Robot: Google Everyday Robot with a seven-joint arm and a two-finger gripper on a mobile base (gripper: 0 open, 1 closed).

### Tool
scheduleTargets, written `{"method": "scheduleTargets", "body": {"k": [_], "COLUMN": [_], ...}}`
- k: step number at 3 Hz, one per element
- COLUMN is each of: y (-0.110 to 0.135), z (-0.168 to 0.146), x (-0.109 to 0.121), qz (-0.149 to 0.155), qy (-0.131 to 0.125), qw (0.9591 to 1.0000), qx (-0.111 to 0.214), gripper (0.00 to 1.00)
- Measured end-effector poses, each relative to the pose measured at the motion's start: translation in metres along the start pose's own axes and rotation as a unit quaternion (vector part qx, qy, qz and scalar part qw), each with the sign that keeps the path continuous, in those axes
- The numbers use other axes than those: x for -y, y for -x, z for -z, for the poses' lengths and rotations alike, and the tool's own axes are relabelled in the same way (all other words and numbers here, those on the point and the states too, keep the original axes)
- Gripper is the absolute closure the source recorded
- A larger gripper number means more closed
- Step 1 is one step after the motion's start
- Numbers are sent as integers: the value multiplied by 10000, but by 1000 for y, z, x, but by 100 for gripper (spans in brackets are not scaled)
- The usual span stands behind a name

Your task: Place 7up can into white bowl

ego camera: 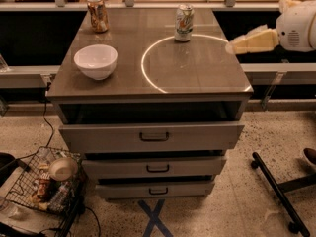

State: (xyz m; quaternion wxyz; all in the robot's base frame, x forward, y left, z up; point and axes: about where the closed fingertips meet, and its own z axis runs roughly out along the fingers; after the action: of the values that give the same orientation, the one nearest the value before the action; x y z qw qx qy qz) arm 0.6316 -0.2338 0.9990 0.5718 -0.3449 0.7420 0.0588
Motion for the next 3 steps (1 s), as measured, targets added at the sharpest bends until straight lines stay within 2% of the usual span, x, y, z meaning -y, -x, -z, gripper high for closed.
{"method": "scheduleTargets", "body": {"k": [1,2,3], "y": [10,12,20], "z": [-2,-10,-54], "x": [21,21,24], "qz": [-12,-69,-393], "qy": [-396,-387,-337], "qw": [9990,9989,9972], "qx": [202,252,531], "gripper": [0,0,0]}}
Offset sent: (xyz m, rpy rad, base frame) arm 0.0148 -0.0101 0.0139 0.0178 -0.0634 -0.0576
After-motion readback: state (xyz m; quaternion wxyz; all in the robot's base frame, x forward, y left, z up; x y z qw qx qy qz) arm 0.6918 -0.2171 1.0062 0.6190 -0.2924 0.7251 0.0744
